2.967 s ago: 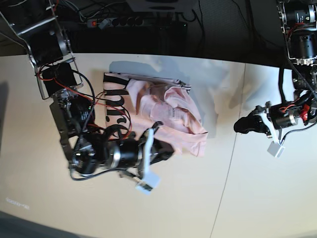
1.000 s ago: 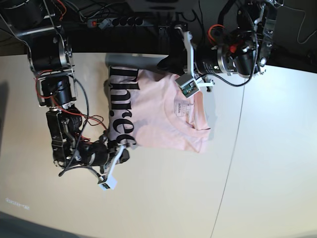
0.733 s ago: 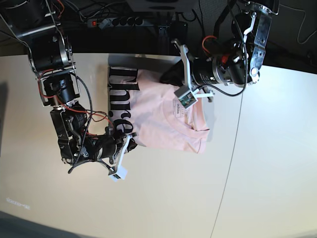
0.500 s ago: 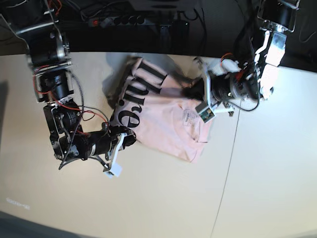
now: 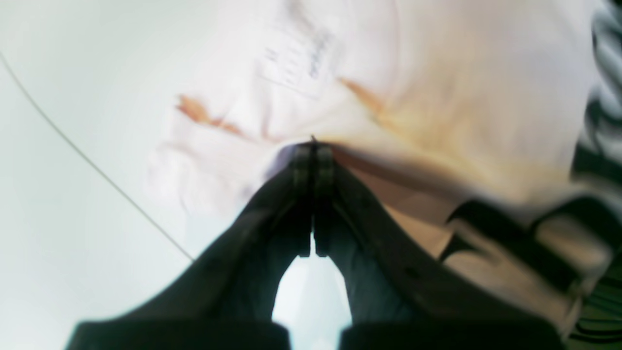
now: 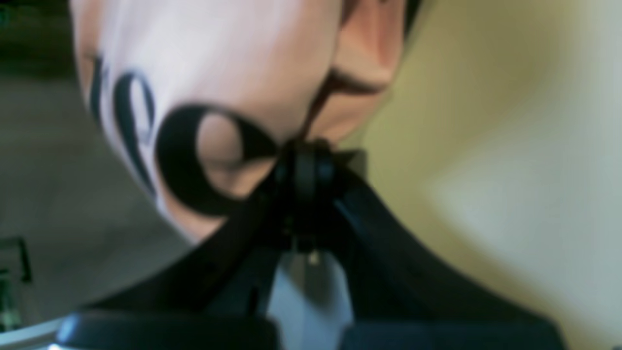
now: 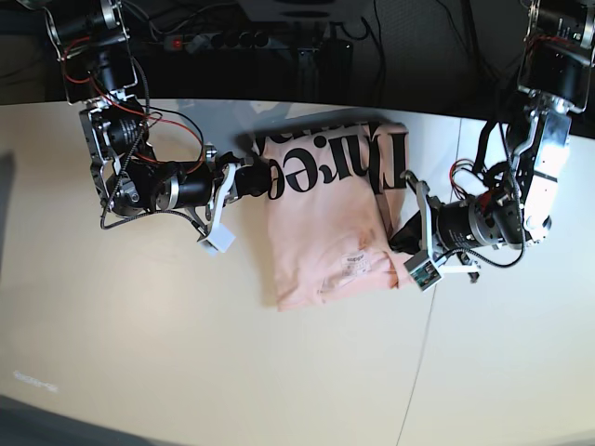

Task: Fold the T-shirt properly

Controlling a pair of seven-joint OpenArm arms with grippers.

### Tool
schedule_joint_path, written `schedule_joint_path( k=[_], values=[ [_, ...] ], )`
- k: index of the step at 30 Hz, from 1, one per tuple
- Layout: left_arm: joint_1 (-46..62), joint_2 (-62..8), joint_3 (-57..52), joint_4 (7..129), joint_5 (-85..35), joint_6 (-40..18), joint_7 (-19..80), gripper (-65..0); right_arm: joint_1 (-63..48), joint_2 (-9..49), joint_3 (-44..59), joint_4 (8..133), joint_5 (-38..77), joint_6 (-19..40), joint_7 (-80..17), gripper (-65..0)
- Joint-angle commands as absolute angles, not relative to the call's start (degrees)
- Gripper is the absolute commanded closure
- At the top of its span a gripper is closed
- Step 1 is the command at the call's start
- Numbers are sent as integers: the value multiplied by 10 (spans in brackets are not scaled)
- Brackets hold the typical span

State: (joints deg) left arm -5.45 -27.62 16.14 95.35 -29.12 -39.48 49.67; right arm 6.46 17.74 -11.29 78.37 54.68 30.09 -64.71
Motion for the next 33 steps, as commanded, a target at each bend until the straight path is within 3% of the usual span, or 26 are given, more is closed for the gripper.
schedule_joint_path(
  k=[1,11,17,20,25,29,33],
  values=[
    [-71,-282,157,962,-297,-400,484,-1,53,181,-104,799,540,338,-658,0],
    [-98,-289,139,964,-342,-400,535,-1,10,181,1,851,540,338,-653,0],
    [-97,-302,13,964,-465,-400,630,-1,5,203,104,857,540,338,-654,0],
    [-71,-323,-81,964,-596,-400,707,-1,-23,225,159,861,542,338,-659,0],
    [37,-370,-231,964,-811,-400,800,-1,-158,224,284,928,557,338,-669,0],
    [132,-373,-321,964,-840,-400,800,-1,-297,181,387,1007,555,338,-669,0],
    [222,-364,-344,964,-837,-400,800,-1,-416,133,472,1039,554,338,-669,0]
  ],
)
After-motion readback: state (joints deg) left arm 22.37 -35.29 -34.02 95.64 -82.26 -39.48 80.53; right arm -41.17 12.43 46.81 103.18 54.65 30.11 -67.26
